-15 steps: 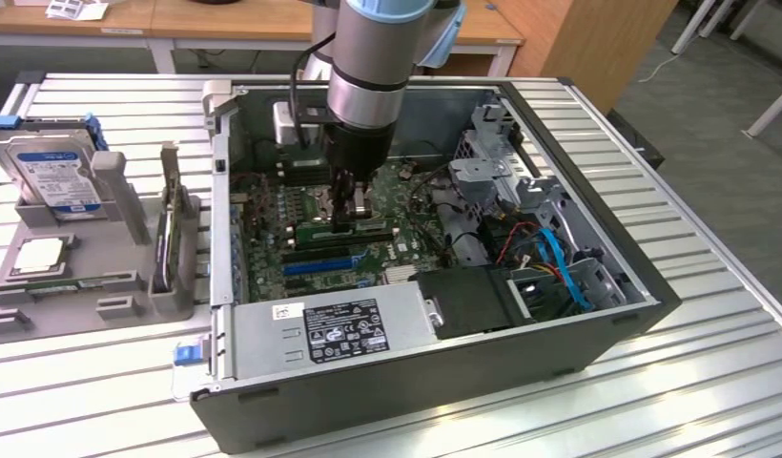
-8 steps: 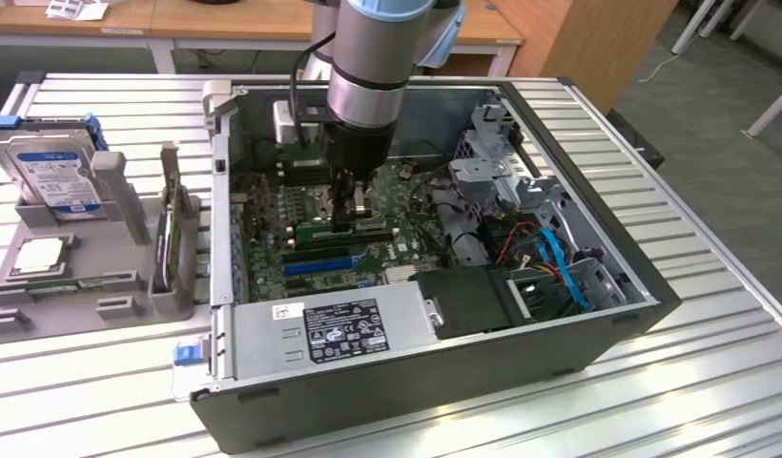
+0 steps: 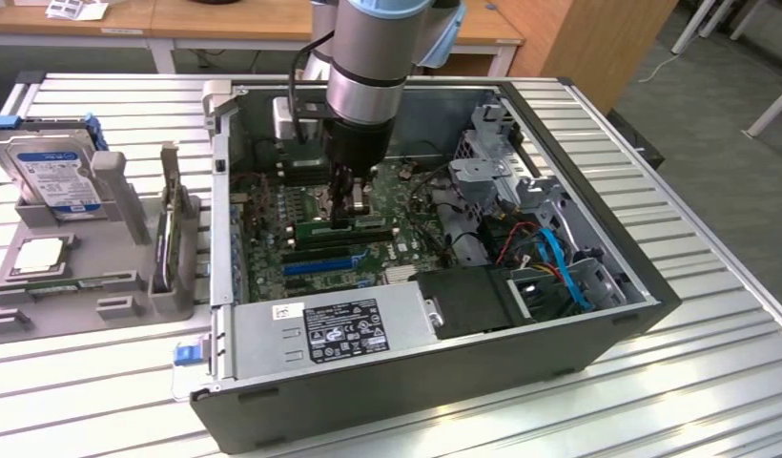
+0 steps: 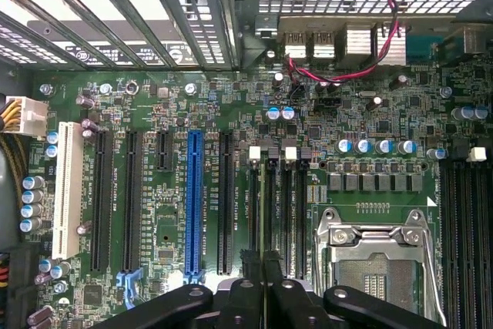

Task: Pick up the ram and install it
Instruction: 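Insert the ram into the slot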

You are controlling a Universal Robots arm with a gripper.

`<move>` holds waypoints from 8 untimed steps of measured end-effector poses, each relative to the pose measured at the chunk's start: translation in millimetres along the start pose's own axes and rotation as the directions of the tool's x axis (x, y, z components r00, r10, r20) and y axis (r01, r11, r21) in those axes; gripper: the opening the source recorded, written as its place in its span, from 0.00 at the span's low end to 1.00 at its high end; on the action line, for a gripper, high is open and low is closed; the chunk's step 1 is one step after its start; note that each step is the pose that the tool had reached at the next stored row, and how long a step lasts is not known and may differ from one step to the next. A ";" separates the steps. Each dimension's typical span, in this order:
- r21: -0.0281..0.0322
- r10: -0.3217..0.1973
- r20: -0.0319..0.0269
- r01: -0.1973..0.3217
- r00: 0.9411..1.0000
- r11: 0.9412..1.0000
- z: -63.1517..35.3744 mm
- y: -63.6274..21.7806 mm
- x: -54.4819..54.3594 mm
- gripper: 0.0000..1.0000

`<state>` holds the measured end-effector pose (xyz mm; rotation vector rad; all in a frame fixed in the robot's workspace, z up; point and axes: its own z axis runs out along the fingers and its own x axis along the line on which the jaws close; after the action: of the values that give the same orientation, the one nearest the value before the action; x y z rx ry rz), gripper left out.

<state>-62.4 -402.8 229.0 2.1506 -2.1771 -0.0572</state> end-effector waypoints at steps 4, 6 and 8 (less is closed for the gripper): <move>0.000 0.013 0.001 -0.013 1.000 1.000 0.0 0.0 0.0 0.12; 0.000 0.013 0.001 -0.013 1.000 1.000 0.0 0.0 0.4 0.12; 0.000 0.013 0.001 -0.013 1.000 1.000 0.0 0.0 1.0 0.12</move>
<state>-62.4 -403.7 229.0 2.1363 -2.1914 -0.0579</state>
